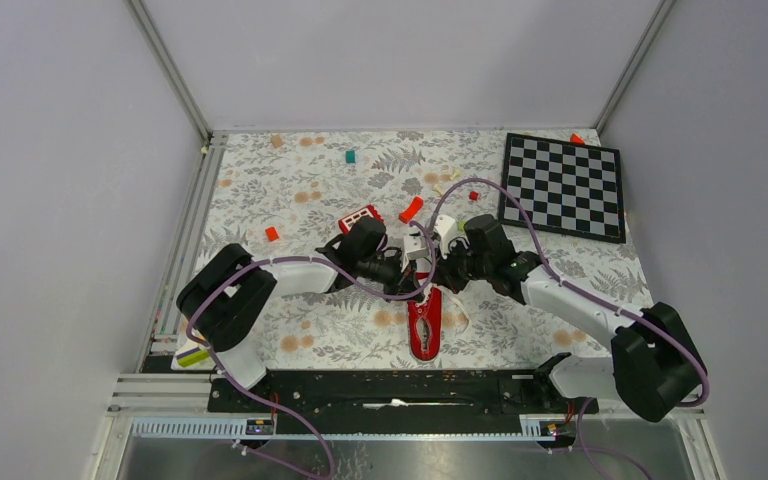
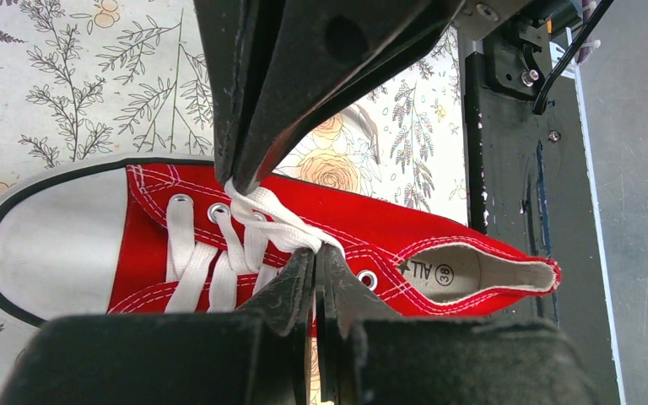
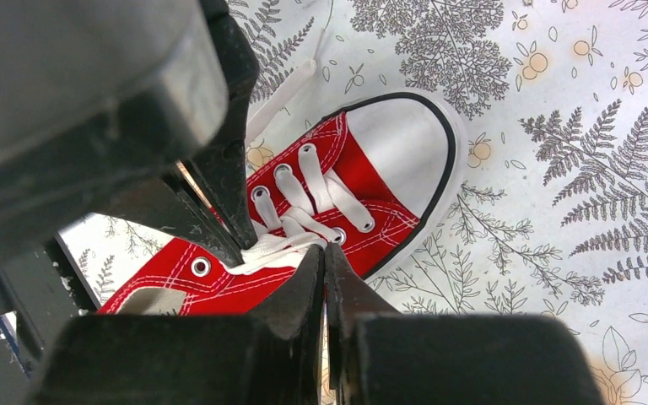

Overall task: Tie the shoes
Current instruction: Wrap the shoelace around the shoelace.

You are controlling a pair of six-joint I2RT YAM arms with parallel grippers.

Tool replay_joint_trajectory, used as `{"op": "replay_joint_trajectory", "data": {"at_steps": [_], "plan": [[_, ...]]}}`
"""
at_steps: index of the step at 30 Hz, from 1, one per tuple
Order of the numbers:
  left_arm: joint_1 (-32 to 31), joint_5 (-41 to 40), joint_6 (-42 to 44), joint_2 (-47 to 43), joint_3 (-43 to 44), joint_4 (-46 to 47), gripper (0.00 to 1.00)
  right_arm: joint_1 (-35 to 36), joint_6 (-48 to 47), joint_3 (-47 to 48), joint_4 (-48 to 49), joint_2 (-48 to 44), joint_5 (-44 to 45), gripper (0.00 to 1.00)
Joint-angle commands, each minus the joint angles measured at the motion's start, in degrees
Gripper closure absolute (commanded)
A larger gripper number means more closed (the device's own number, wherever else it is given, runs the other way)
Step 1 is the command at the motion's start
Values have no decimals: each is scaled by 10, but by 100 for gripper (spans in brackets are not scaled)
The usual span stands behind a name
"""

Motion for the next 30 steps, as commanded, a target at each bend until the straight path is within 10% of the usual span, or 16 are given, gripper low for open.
{"op": "replay_joint_trajectory", "data": {"at_steps": [1, 22, 30], "plan": [[-5, 53, 7, 2, -8, -45, 100, -3, -9, -4, 114, -25, 45, 97], [-5, 78, 16, 11, 3, -58, 100, 1, -16, -81, 259, -72, 62, 98], [-5, 84, 12, 14, 5, -58, 100, 1, 5, -106, 320, -65, 48, 76]]}}
